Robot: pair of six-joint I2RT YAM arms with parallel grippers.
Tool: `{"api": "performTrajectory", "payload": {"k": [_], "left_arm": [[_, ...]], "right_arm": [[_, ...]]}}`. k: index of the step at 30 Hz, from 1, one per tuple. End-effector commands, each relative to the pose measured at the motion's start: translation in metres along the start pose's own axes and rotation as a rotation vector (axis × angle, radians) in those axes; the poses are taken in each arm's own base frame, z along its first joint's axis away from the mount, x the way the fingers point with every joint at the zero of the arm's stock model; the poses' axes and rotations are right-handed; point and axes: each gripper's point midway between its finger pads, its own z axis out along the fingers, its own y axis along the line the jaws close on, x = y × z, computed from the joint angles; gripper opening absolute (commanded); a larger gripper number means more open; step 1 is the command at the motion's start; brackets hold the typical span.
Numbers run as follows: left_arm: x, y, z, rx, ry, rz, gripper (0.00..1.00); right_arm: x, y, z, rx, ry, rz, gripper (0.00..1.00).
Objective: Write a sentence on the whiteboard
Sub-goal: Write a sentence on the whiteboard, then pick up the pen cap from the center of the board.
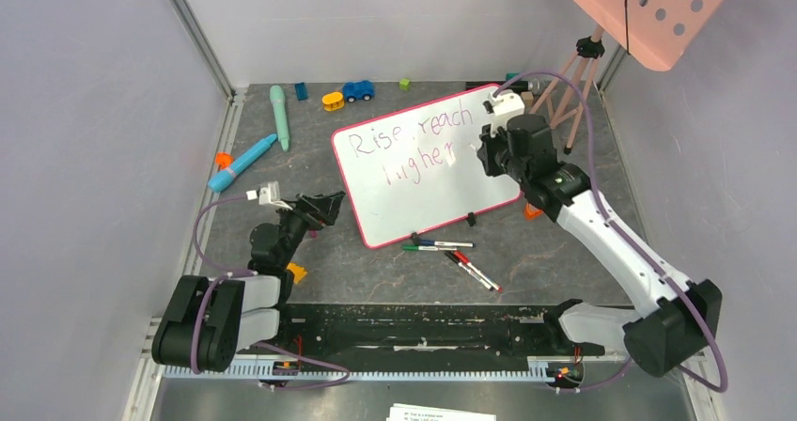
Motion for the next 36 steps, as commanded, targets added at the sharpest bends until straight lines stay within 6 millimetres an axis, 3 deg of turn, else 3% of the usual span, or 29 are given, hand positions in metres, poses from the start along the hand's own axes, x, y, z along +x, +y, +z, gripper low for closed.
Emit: {"api": "performTrajectory", "payload": {"k": [1,8,14,17,22,25,27,36], "left_arm": [[-0.005,0.005,0.012,-0.023,0.011,0.016,1.00],[-0.008,0.025,0.017,-0.144,0.008,0.000,1.00],[-0.015,0.037,0.033,-0.268,0.090,0.007,1.00],[-0.037,0.036,0.034,-0.338,0.082,0.045,1.00],[-0.092,0.029,0.007,-0.487,0.108,0.245,1.00],[-0.105,0.036,-0.006,-0.575,0.104,0.276,1.00],[-0.113,0.051,-0.019,-0.698,0.018,0.202,1.00],[-0.082,0.063,-0.033,-0.858,0.270,0.102,1.00]], "right_arm": [[-0.032,-0.005,-0.025,0.010,-0.095,-0.002,0.00],[-0.045,-0.001,-0.029,-0.009,-0.124,0.014,0.00],[-0.062,0.001,-0.031,-0.019,-0.141,-0.003,0.00],[-0.073,0.004,-0.033,-0.036,-0.154,0.004,0.00],[-0.078,0.008,-0.035,-0.057,-0.168,0.013,0.00],[-0.077,0.011,-0.036,-0.068,-0.167,0.025,0.00],[-0.077,0.014,-0.035,-0.087,-0.164,0.035,0.00],[-0.081,0.018,-0.031,-0.103,-0.171,0.035,0.00]]}}
